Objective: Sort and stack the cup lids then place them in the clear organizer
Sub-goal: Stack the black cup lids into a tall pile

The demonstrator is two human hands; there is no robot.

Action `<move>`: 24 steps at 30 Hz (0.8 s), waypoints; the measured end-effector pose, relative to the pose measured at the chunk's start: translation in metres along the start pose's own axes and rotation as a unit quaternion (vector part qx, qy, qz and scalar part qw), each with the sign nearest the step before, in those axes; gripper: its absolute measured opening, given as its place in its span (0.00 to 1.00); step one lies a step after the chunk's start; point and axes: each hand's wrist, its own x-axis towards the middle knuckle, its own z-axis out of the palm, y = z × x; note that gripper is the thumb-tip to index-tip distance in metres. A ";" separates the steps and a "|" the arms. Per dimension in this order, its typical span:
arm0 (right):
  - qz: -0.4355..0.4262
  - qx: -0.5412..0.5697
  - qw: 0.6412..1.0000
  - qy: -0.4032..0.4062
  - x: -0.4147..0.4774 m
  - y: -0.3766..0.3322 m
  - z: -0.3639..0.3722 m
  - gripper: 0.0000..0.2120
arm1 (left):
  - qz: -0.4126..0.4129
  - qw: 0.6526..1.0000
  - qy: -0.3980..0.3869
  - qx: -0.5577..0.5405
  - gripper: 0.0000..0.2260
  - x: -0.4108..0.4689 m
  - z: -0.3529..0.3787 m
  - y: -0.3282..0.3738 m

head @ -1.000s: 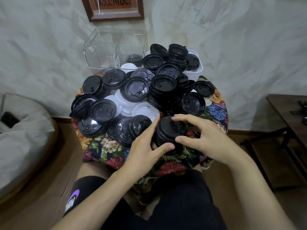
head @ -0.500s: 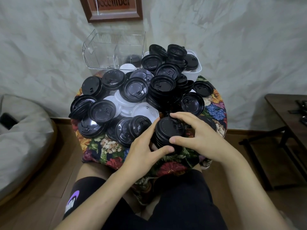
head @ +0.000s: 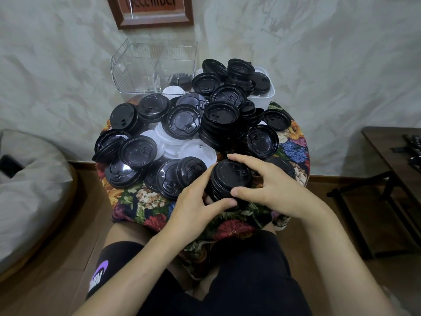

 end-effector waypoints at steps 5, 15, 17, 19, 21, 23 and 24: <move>-0.007 -0.011 1.000 0.021 0.004 -0.001 0.009 0.34 | -0.001 1.000 -0.005 0.001 0.30 0.000 -0.001 0.000; -0.001 0.002 1.000 -0.001 0.004 0.000 0.004 0.33 | 0.002 1.000 0.005 0.025 0.33 0.000 0.000 0.000; -0.003 -0.001 1.000 -0.008 0.004 -0.001 0.002 0.34 | 0.004 1.000 0.005 0.026 0.33 0.000 0.000 0.001; -0.003 -0.004 1.000 -0.016 0.005 -0.001 0.001 0.34 | 0.006 1.000 0.003 0.027 0.33 0.001 0.000 0.001; -0.001 -0.005 1.000 -0.020 0.006 -0.001 0.001 0.35 | 0.007 1.000 0.003 0.024 0.33 0.001 0.000 0.000; 0.002 -0.008 1.000 -0.021 0.007 -0.001 0.001 0.35 | 0.003 1.000 0.007 0.019 0.33 0.001 0.001 -0.001; 0.002 -0.011 1.000 -0.019 0.007 -0.001 0.002 0.35 | 0.001 1.000 0.010 0.018 0.34 0.001 0.001 -0.002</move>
